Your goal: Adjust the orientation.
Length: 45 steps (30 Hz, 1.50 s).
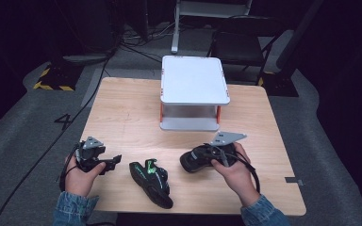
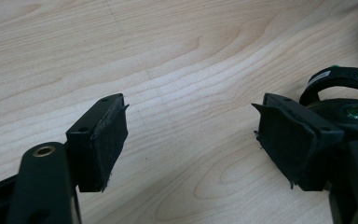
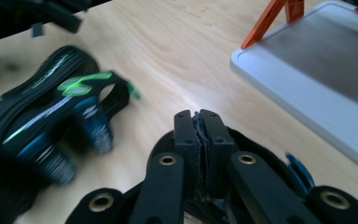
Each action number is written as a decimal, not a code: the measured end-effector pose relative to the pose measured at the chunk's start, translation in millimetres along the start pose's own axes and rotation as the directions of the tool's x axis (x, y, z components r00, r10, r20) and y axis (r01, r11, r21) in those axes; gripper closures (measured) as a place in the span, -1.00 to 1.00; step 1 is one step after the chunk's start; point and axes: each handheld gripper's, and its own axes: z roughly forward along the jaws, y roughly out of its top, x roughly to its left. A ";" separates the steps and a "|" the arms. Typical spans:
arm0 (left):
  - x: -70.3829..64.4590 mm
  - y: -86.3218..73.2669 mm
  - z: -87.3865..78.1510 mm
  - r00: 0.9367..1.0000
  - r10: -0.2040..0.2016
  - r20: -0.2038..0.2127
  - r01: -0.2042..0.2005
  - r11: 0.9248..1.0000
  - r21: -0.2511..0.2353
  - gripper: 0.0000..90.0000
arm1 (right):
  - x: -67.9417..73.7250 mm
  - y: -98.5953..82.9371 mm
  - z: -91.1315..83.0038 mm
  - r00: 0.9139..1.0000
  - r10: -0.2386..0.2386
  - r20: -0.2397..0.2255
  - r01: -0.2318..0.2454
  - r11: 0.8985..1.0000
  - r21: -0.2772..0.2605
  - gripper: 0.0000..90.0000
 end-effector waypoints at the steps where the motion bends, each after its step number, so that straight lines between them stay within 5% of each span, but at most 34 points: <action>1: 0.0 0.8 1.1 1.000 -0.002 -0.001 0.002 1.000 -0.003 -0.46 | 0.0 -3.9 -7.7 1.000 0.010 -0.011 -0.010 1.000 0.006 0.93; 5: 0.3 4.6 3.3 1.000 0.001 0.004 -0.001 1.000 -0.001 -0.46 | -1.1 -26.6 -40.3 0.999 0.049 -0.008 -0.049 0.998 0.040 0.93; 10: 0.6 7.9 7.6 1.000 -0.002 0.007 0.002 1.000 -0.008 -0.46 | -1.0 -41.3 -54.0 0.997 0.077 0.011 -0.078 0.995 0.064 0.93; 12: 0.6 9.5 9.0 1.000 0.002 0.010 -0.002 1.000 -0.007 -0.46 | 0.6 -44.5 -57.0 0.997 0.075 0.020 -0.077 0.993 0.088 0.92; 15: -0.2 10.7 11.5 1.000 -0.001 0.015 0.001 1.000 -0.009 -0.46 | 0.5 -50.6 -50.6 0.997 0.078 -0.029 -0.072 0.982 0.176 0.85; 18: 0.4 12.1 13.2 1.000 0.003 0.015 -0.003 1.000 -0.003 -0.46 | -0.1 -54.1 -45.4 0.994 0.099 -0.054 -0.087 0.979 0.185 0.69; 20: 0.6 12.3 13.9 1.000 -0.002 0.012 0.002 1.000 -0.005 -0.46 | -0.8 -52.1 -47.4 0.995 0.093 -0.037 -0.087 0.985 0.148 0.35; 23: 0.2 12.3 14.8 1.000 -0.007 0.010 0.007 1.000 -0.002 -0.46 | -6.3 -49.8 -50.0 0.994 0.083 0.068 -0.087 0.995 0.057 0.00; 25: -0.3 12.3 14.9 1.000 -0.001 0.011 0.001 1.000 0.002 -0.46 | -13.2 -50.8 -45.7 0.985 0.061 0.161 -0.071 0.996 0.059 -0.06; 27: -0.9 12.0 14.3 1.000 0.002 0.010 -0.003 1.000 0.002 -0.46 | -19.6 -53.8 -35.3 0.980 0.040 0.196 -0.062 0.992 0.107 -0.04; 29: -0.4 10.6 12.6 1.000 0.003 0.008 -0.003 1.000 0.001 -0.46 | -26.7 -58.4 -21.9 0.983 0.045 0.176 -0.070 0.988 0.140 0.04; 32: 1.7 6.4 9.3 1.000 -0.010 0.002 0.010 1.000 0.001 -0.46 | -31.7 -59.5 -13.4 0.985 0.022 0.174 -0.049 0.987 0.151 0.50; 39: 7.4 -6.9 -2.2 0.999 -0.033 -0.021 0.033 0.999 0.002 -0.45 | -35.1 -40.9 -1.8 0.996 -0.049 0.069 0.043 0.996 0.081 0.56; 45: 10.5 -17.2 -12.4 0.997 -0.061 -0.040 0.061 0.998 -0.006 -0.45 | -40.2 -21.0 28.8 0.994 -0.111 -0.013 0.112 0.993 0.034 0.55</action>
